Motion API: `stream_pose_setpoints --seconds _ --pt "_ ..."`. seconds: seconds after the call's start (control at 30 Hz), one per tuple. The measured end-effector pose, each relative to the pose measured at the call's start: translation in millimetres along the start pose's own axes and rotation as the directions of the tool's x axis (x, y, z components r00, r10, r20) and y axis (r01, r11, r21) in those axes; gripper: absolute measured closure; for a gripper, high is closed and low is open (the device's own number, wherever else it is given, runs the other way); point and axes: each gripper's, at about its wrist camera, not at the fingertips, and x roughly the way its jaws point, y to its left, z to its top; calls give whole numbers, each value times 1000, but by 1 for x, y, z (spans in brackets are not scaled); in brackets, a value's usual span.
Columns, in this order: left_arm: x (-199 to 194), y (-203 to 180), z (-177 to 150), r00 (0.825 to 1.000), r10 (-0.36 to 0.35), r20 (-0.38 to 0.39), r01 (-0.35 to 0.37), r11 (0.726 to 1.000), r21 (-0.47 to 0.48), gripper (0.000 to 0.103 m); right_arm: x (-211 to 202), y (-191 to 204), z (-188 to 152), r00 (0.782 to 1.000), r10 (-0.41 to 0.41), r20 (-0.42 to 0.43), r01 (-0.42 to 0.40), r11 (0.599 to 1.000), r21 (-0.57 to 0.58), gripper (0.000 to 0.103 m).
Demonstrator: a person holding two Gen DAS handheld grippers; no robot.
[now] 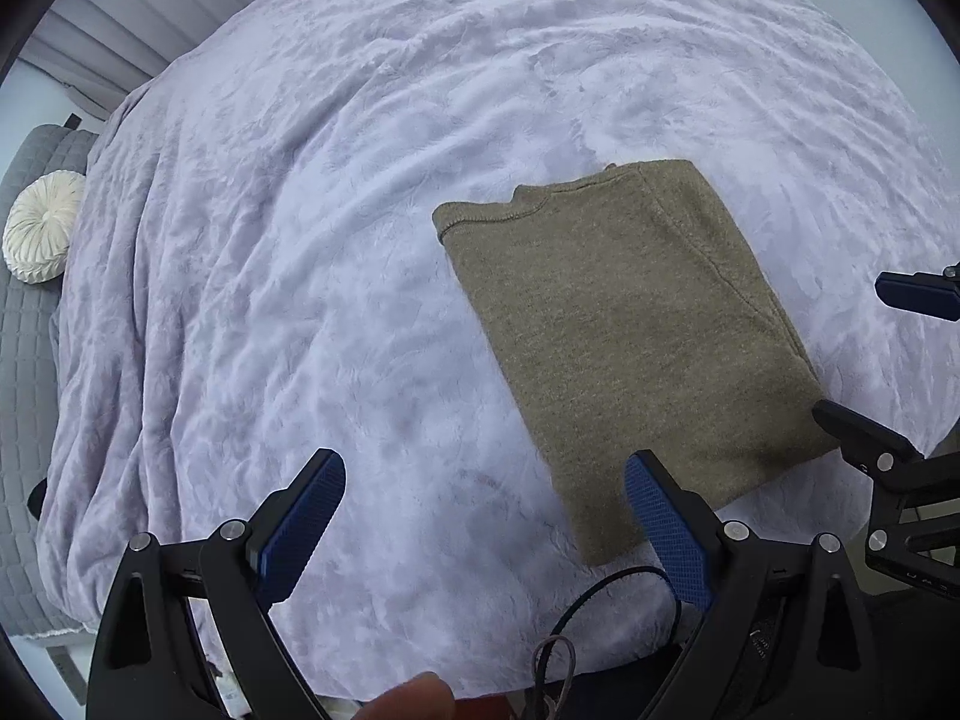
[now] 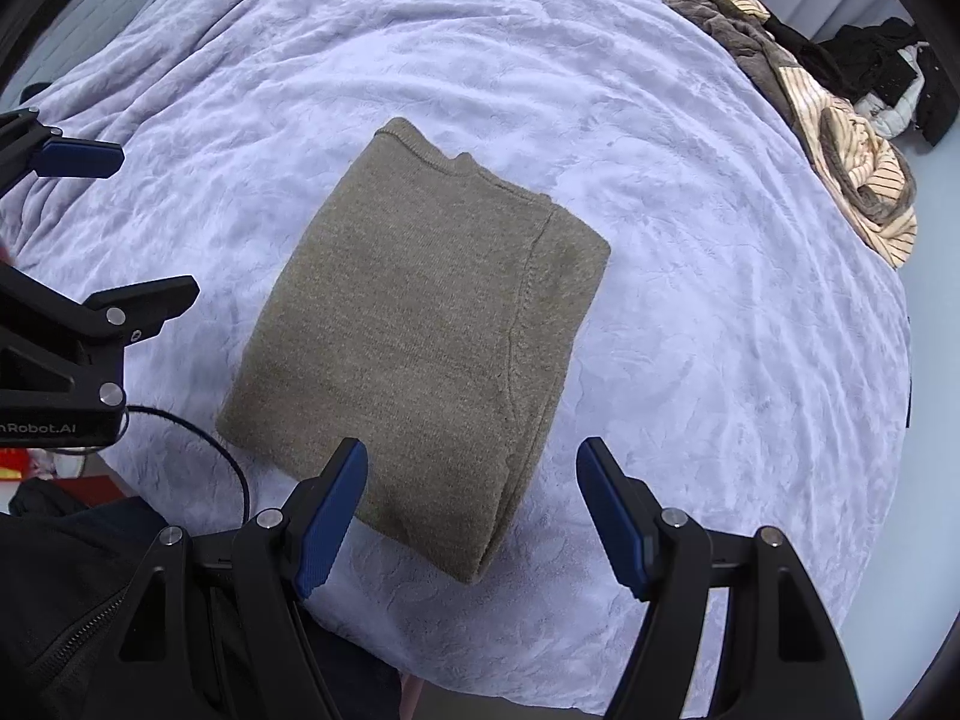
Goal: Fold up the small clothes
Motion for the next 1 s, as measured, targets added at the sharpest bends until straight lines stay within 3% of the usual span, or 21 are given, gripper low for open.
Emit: stream_pose_setpoints --seconds 0.53,1.0 --pt "2 20 7 985 -160 58 155 984 87 8 -16 23 7 993 -107 -47 111 988 110 28" --pt "6 34 5 969 -236 71 225 965 137 8 -19 45 14 986 -149 -76 159 974 159 28"
